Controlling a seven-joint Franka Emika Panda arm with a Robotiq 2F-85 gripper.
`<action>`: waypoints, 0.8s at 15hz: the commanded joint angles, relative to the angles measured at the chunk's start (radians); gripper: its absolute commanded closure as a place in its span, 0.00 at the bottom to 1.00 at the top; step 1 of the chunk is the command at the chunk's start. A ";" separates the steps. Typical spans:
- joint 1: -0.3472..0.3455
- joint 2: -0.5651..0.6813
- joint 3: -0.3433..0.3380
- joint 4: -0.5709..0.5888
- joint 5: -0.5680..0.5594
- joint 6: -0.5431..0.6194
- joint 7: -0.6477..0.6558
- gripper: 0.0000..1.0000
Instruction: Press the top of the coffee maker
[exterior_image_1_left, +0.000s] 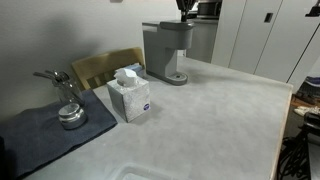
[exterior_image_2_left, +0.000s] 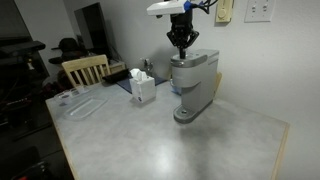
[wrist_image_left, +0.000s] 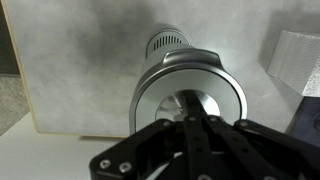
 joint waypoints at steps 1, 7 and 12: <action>-0.017 0.001 0.014 -0.047 -0.002 -0.004 -0.017 1.00; -0.011 -0.006 0.018 0.001 -0.008 -0.002 -0.030 1.00; -0.007 -0.008 0.022 0.029 -0.014 -0.005 -0.042 1.00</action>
